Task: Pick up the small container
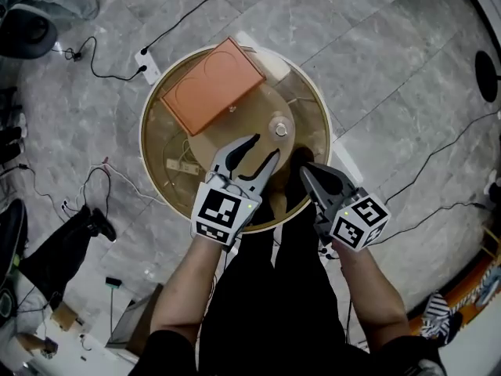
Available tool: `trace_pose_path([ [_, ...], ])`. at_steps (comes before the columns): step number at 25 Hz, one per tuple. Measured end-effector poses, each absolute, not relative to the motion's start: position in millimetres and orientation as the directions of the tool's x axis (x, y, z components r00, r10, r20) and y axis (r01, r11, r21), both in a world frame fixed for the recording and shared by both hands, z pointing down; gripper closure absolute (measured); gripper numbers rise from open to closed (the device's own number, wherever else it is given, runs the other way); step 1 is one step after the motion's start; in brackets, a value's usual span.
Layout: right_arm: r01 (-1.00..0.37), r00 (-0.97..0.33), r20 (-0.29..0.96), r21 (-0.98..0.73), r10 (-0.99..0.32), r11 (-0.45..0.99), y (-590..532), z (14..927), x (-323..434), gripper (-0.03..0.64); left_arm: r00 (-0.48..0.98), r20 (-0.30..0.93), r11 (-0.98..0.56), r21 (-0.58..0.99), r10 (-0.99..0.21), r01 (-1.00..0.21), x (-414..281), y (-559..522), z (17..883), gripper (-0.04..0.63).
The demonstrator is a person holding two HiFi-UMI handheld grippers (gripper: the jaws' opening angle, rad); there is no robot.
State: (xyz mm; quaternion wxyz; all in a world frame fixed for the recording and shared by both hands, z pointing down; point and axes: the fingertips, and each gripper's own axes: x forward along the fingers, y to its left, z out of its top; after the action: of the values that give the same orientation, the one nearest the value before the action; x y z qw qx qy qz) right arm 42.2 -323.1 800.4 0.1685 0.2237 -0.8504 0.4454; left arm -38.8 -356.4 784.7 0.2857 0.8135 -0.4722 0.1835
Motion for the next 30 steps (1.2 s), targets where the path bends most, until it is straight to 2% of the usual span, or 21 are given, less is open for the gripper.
trace_pose_path([
  [4, -0.519, -0.845, 0.498, -0.681, -0.192, 0.516, -321, 830, 41, 0.603, 0.511, 0.544, -0.411, 0.303, -0.666, -0.86, -38, -361, 825, 0.363],
  [9, -0.564, -0.816, 0.536, -0.657, -0.215, 0.501, -342, 869, 62, 0.603, 0.548, 0.523, -0.45, 0.314, -0.653, -0.836, -24, -364, 861, 0.307],
  [14, -0.555, -0.826, 0.518, -0.679, -0.221, 0.481, -347, 900, 72, 0.603, 0.559, 0.491, -0.466, 0.308, -0.668, -0.829, -9, -370, 892, 0.257],
  [20, -0.538, -0.834, 0.522, -0.702, -0.177, 0.467, -334, 923, 76, 0.603, 0.524, 0.534, -0.514, 0.184, -0.664, -0.838, -2, -382, 925, 0.209],
  [23, -0.544, -0.83, 0.532, -0.702, -0.17, 0.459, -333, 930, 82, 0.603, 0.506, 0.536, -0.52, 0.139, -0.676, -0.843, 1, -389, 934, 0.196],
  [30, -0.554, -0.824, 0.54, -0.699, -0.172, 0.452, -341, 936, 94, 0.603, 0.503, 0.527, -0.512, 0.144, -0.685, -0.847, 17, -399, 948, 0.196],
])
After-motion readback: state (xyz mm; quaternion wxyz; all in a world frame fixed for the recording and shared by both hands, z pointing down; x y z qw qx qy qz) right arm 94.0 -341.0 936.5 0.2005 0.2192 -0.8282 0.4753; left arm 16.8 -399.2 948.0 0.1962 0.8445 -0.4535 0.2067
